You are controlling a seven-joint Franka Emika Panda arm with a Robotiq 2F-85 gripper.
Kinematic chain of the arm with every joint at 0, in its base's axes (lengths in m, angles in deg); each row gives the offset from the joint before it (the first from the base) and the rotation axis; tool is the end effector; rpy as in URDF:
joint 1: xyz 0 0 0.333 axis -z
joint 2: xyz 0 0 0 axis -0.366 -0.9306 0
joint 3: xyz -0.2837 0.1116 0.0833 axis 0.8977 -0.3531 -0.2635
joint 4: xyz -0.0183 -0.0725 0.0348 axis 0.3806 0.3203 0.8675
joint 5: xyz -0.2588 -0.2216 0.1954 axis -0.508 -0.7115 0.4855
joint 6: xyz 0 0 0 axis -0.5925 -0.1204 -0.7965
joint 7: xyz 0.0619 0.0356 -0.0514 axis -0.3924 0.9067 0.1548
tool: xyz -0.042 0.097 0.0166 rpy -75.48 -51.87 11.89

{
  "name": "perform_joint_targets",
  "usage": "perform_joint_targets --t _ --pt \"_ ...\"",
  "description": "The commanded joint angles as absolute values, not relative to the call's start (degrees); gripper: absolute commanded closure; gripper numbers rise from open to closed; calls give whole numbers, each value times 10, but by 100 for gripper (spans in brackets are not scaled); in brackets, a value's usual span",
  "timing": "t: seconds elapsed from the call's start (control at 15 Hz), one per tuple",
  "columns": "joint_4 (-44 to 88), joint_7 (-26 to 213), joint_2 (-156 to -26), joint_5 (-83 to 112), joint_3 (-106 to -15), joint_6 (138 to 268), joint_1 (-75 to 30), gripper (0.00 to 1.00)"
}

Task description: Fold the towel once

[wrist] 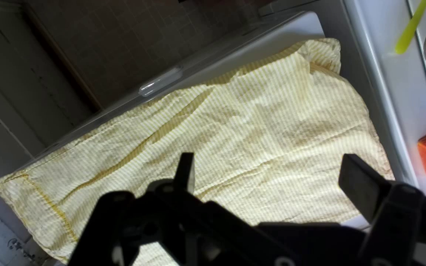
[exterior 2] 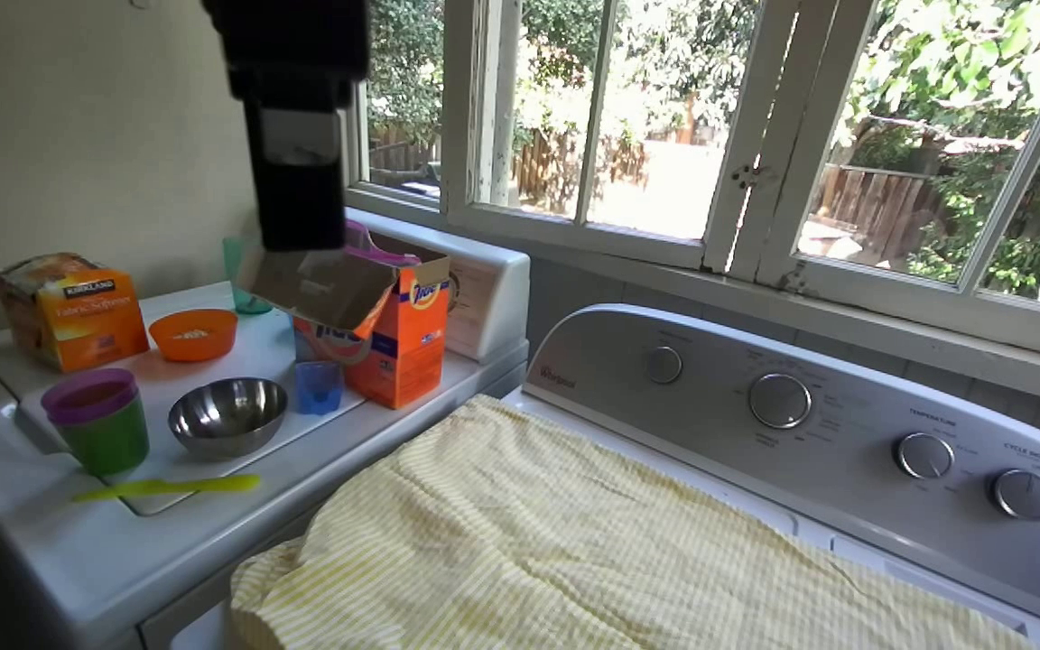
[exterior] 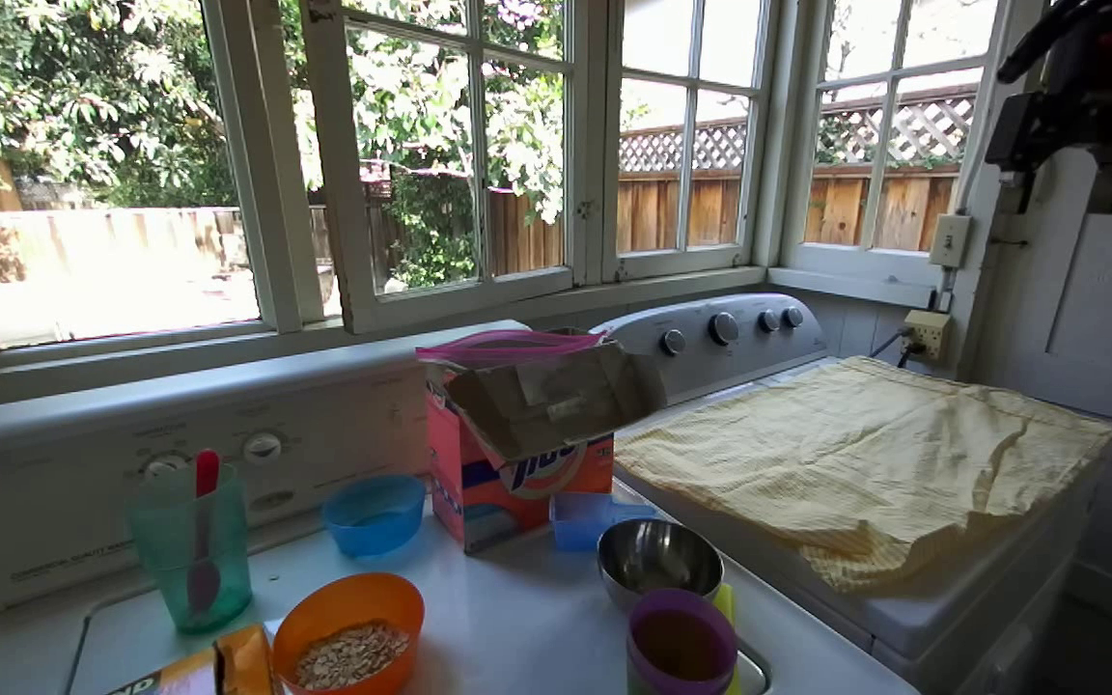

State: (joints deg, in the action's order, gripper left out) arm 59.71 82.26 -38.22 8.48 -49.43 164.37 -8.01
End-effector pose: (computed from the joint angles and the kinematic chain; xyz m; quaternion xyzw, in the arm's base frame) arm 0.3060 -0.2027 0.5802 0.9878 -0.1549 0.0124 0.0043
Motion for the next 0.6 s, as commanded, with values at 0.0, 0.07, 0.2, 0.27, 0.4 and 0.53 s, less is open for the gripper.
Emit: perform_joint_targets --t 0.0,0.07,0.2,0.27,0.4,0.53 --pt "595 823 -383 84 -493 1642 -82 0" --pt "595 823 -383 84 -493 1642 -82 0" --pt "595 823 -383 84 -493 1642 -82 0" --pt "595 823 -383 84 -493 1642 -82 0" --pt "595 823 -383 84 -493 1642 -82 0" --pt "609 825 -382 81 -503 1655 -88 0"
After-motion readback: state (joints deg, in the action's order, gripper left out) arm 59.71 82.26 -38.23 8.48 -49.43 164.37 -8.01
